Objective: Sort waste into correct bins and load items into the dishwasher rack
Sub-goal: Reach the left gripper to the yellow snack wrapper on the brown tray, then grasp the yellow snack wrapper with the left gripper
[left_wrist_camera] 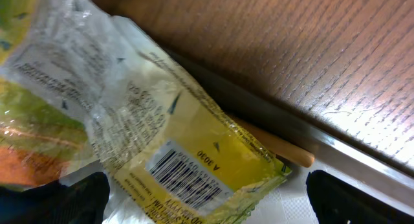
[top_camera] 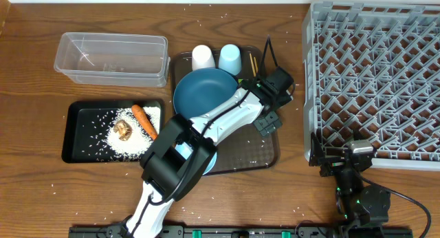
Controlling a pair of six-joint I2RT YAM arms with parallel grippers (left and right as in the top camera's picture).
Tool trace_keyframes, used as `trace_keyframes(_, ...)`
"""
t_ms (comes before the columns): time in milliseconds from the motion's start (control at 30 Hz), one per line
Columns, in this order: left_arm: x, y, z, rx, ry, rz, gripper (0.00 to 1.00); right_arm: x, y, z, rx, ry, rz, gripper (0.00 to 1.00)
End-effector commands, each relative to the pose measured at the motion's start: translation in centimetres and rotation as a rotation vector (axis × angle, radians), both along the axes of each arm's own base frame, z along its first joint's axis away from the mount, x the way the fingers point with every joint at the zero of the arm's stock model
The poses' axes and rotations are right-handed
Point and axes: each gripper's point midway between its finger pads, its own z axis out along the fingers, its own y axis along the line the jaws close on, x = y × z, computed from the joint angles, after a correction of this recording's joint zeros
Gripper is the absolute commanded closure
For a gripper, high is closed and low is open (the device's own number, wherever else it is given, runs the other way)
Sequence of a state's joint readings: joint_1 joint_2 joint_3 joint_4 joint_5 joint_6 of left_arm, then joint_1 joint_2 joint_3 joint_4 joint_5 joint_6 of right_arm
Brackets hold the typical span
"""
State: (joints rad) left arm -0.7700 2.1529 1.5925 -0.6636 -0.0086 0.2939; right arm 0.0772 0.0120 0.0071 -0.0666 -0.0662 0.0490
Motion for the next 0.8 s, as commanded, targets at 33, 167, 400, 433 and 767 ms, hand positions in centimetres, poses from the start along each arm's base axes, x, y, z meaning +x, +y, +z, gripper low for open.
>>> trace_keyframes(33,0.66,0.27,-0.13,0.048,-0.045,-0.019,0.07,0.04,-0.55,-0.06,0.013,0.002,-0.025,0.01)
trace_keyframes(167,0.89,0.73,-0.13,0.072,-0.061,-0.012,0.2,0.04,-0.55,-0.05,0.013,0.002,-0.025,0.01)
trace_keyframes(400,0.86,0.76,-0.16,0.073,-0.06,-0.012,0.5,0.04,-0.55,-0.05,0.013,0.002,-0.025,0.01)
trace_keyframes(433,0.82,0.8,-0.17,0.075,-0.058,-0.012,0.51,0.04,-0.55,-0.05,0.013,0.002,-0.025,0.01)
trace_keyframes(767,0.7,0.92,-0.22,0.08,-0.053,-0.012,0.79,0.04,-0.55,-0.05,0.013,0.002,-0.025,0.01)
